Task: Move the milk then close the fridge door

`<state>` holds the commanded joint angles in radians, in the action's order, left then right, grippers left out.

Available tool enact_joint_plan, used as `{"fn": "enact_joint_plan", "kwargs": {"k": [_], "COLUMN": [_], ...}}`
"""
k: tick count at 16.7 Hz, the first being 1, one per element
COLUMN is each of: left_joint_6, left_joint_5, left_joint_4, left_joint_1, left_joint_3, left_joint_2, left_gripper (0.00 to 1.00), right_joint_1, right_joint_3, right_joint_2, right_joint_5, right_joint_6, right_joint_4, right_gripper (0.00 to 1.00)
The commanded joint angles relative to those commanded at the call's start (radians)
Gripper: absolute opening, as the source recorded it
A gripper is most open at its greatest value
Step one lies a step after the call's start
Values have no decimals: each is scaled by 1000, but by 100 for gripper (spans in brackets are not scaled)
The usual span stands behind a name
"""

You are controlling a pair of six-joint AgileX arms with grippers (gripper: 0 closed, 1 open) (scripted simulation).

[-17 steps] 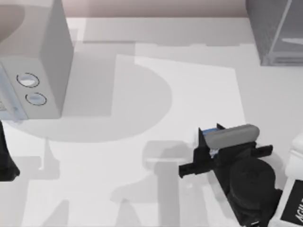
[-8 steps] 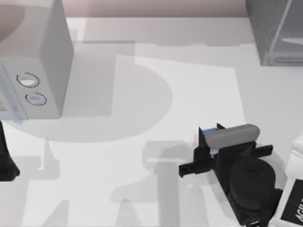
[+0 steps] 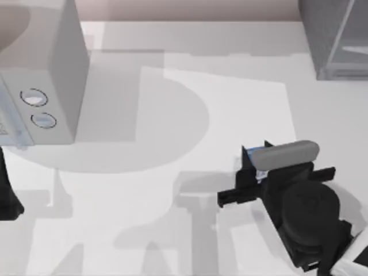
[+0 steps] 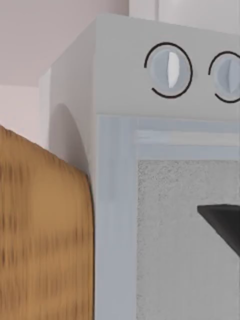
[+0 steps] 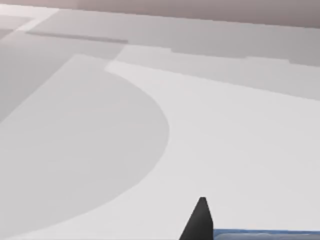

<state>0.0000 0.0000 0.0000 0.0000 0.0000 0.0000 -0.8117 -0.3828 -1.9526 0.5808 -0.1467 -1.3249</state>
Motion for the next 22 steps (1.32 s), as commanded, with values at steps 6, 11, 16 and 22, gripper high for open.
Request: {"fn": "enact_joint_plan", "kwargs": {"k": [6,11,16,22], "left_joint_6": [0,0,0,0], "left_joint_5": [0,0,0,0], "left_joint_4": [0,0,0,0], "left_joint_1": [0,0,0,0], "left_joint_3": [0,0,0,0], "left_joint_2": [0,0,0,0], "left_gripper": [100,100,100,100], "right_joint_1": [0,114,424,755], "right_joint_3": [-2,-7,-8,-8], "right_joint_2": [43,104,251,421], "right_joint_5": [-1,-77,-278,-506], "right_joint_6": [-2,14,64,122], "right_joint_4": [43,63,125,199], "right_gripper": [0,0,0,0]}}
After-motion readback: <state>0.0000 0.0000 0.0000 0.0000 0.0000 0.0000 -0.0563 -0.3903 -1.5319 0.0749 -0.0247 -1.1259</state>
